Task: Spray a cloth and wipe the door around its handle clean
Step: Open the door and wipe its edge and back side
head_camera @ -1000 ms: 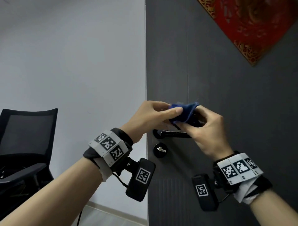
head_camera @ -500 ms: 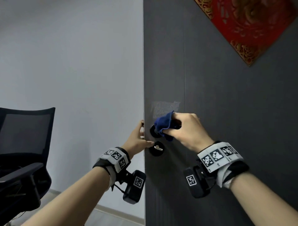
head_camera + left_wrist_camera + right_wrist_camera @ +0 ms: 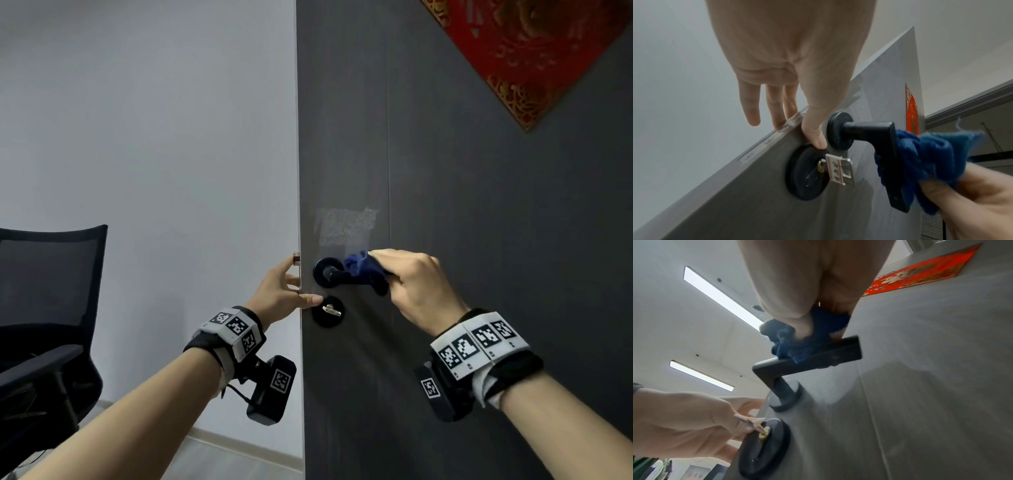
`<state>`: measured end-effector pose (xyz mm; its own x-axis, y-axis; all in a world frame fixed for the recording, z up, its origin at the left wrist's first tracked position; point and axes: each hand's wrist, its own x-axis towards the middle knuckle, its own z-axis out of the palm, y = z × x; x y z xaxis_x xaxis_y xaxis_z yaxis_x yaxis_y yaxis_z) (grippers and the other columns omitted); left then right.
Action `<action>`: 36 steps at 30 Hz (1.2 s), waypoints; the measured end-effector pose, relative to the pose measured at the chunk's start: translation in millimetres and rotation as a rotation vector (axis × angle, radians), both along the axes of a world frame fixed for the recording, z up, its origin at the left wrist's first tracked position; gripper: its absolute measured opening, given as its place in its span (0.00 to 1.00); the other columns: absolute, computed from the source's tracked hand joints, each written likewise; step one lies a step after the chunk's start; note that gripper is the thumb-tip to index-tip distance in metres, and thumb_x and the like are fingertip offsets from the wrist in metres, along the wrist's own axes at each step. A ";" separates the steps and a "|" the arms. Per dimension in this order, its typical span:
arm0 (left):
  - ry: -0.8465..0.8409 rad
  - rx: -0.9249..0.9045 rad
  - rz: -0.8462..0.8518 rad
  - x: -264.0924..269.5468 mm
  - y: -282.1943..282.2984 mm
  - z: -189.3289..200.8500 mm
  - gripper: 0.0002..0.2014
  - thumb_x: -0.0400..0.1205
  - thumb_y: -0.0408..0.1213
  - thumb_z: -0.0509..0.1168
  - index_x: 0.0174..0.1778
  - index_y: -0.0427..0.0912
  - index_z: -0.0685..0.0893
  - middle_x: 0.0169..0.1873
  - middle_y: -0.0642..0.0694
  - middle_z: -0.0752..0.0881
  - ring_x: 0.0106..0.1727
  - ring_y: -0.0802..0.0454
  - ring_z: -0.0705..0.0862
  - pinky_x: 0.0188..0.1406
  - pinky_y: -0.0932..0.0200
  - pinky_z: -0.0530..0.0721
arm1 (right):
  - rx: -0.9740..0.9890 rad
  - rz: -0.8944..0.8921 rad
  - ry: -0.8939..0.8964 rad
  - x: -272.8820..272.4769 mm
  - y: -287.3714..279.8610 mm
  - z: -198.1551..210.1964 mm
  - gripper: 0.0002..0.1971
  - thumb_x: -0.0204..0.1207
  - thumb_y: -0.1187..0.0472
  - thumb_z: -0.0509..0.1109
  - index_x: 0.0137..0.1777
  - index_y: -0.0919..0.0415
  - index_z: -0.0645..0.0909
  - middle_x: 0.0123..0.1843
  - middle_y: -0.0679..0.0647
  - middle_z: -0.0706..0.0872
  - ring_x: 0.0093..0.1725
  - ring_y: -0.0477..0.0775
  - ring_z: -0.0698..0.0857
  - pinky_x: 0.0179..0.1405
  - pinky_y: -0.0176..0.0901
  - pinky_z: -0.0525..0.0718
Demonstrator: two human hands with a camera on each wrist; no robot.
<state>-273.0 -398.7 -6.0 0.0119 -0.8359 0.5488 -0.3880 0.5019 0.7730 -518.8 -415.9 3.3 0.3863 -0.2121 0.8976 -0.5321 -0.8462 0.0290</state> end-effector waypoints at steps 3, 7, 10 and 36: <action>-0.007 0.005 0.005 0.4 -1.0 -0.2 0.32 0.72 0.24 0.79 0.70 0.46 0.79 0.50 0.40 0.86 0.48 0.45 0.86 0.36 0.67 0.83 | -0.046 -0.013 -0.076 -18.6 -4.3 -7.0 0.21 0.73 0.57 0.58 0.55 0.61 0.91 0.52 0.54 0.94 0.51 0.62 0.92 0.43 0.52 0.89; -0.025 0.008 0.020 -0.6 -1.7 0.0 0.33 0.72 0.23 0.78 0.72 0.46 0.78 0.52 0.32 0.86 0.41 0.45 0.88 0.31 0.69 0.82 | -0.006 -0.030 -0.139 -42.7 -13.7 -17.3 0.17 0.73 0.61 0.59 0.48 0.58 0.90 0.46 0.52 0.93 0.44 0.60 0.89 0.41 0.45 0.83; -0.036 0.004 0.028 -1.4 -3.3 -0.1 0.34 0.72 0.24 0.78 0.73 0.47 0.77 0.56 0.28 0.85 0.43 0.42 0.88 0.30 0.69 0.82 | 0.197 -0.051 -0.238 -63.0 -27.1 -18.2 0.10 0.76 0.64 0.67 0.39 0.51 0.87 0.33 0.49 0.89 0.35 0.55 0.85 0.38 0.51 0.84; -0.025 0.004 0.008 -5.4 3.9 0.4 0.31 0.74 0.23 0.77 0.71 0.44 0.77 0.42 0.42 0.86 0.39 0.51 0.85 0.28 0.72 0.81 | -0.302 -0.058 0.009 17.7 1.8 -24.7 0.15 0.75 0.62 0.76 0.60 0.48 0.90 0.65 0.42 0.89 0.52 0.50 0.90 0.38 0.44 0.86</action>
